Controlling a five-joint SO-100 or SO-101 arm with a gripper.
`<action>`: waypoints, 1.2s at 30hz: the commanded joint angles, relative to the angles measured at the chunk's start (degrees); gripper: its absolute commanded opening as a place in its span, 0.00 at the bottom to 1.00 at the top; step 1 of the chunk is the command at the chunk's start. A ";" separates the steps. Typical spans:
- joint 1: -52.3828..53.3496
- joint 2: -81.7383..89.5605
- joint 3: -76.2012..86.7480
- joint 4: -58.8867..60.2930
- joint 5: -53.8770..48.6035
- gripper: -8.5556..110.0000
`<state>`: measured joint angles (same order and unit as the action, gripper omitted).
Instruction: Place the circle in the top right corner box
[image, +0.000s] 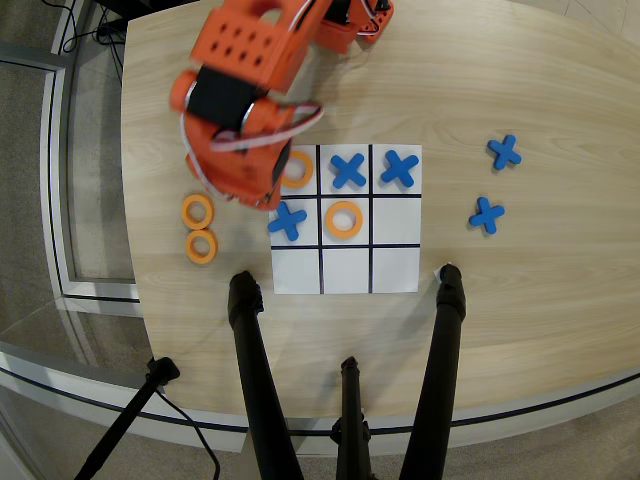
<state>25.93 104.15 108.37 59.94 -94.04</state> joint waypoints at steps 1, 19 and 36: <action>1.85 -8.88 -9.49 -1.23 0.53 0.20; 7.65 -34.45 -29.71 -4.31 0.09 0.20; 10.81 -39.37 -33.05 -4.39 -1.67 0.20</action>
<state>35.95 64.51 77.43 55.99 -95.36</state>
